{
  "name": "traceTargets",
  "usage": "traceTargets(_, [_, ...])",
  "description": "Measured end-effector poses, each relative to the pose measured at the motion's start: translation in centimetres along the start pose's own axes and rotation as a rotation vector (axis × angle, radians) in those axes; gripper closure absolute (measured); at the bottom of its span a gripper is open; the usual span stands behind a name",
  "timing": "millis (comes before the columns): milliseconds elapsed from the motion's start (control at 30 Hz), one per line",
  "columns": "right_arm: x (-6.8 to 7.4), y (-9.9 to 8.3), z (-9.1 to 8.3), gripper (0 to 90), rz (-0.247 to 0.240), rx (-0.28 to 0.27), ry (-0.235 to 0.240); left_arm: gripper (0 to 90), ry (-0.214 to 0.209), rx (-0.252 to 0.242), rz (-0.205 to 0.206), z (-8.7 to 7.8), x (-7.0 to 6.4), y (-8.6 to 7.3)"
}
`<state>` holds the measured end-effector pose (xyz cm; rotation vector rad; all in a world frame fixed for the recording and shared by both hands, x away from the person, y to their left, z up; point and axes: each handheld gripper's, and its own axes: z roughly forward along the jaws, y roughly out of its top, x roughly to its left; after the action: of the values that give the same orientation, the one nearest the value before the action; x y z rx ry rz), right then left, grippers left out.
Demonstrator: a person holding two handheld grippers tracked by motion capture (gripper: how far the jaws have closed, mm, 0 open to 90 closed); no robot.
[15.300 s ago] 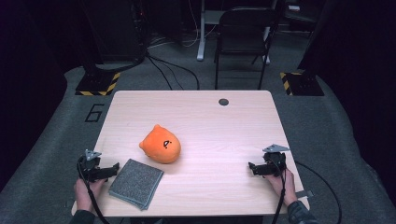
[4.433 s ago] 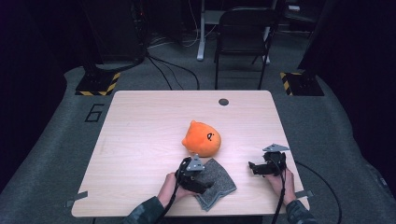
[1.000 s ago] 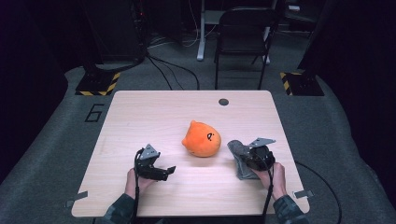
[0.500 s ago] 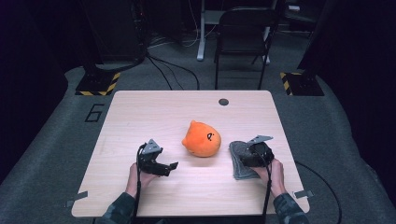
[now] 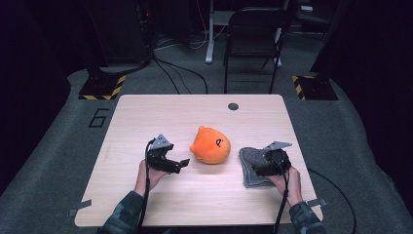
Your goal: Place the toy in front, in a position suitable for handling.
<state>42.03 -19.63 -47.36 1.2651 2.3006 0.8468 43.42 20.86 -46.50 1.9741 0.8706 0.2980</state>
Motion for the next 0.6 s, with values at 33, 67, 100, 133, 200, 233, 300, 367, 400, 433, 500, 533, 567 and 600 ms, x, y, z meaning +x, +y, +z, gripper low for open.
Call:
traceTargets(33, [0.0,-0.1,0.0,14.5,0.011,-0.007,-0.005,3.0,-0.009,0.007,-0.005,0.3,0.1,0.3])
traceTargets(67, [-0.1,-0.2,-0.1,14.5,0.008,-0.001,0.003,2.4,-0.009,0.005,-0.008,0.7,0.2,0.6])
traceTargets(100, [-0.2,-0.3,-0.1,14.5,0.008,-0.008,0.003,2.2,-0.013,0.014,-0.008,1.0,0.3,1.0])
traceTargets(133, [-0.2,-0.3,-0.3,14.5,0.014,-0.003,-0.002,1.3,-0.019,0.012,-0.021,1.2,0.4,1.2])
traceTargets(200, [-0.4,-0.6,-0.6,14.5,0.008,-0.008,-0.002,0.6,-0.046,0.006,-0.034,1.9,0.8,2.3])
traceTargets(233, [-0.5,-0.6,-0.6,14.5,0.009,-0.013,0.001,0.6,-0.046,0.006,-0.034,1.9,0.8,2.3])
traceTargets(300, [-0.5,-0.7,-0.6,14.5,0.015,-0.011,0.001,0.6,-0.053,0.008,-0.027,2.6,0.9,3.2])
traceTargets(367, [-0.7,-0.8,-0.6,14.5,0.017,-0.009,0.001,0.6,-0.058,0.010,-0.021,3.2,0.9,4.0])
traceTargets(400, [-0.7,-0.8,-0.6,14.5,0.017,-0.009,0.001,0.6,-0.062,0.016,-0.011,3.5,0.9,4.3])
traceTargets(433, [-0.7,-0.8,-0.6,14.5,0.018,-0.011,-0.001,0.7,-0.062,0.020,-0.008,3.8,0.9,4.6])
traceTargets(500, [-0.7,-0.7,-0.5,14.5,0.016,-0.008,-0.001,1.7,-0.074,0.025,0.008,4.6,0.6,5.3])
traceTargets(533, [-0.7,-0.7,-0.5,14.5,0.016,-0.008,-0.001,1.7,-0.071,0.029,0.018,4.9,0.4,5.5])
traceTargets(567, [-0.7,-0.7,-0.5,14.5,0.015,-0.011,-0.002,2.2,-0.074,0.040,0.032,5.3,0.2,5.7])
traceTargets(600, [-0.6,-0.7,-0.5,14.5,0.016,-0.008,-0.002,3.4,-0.077,0.048,0.044,5.7,0.1,5.9])
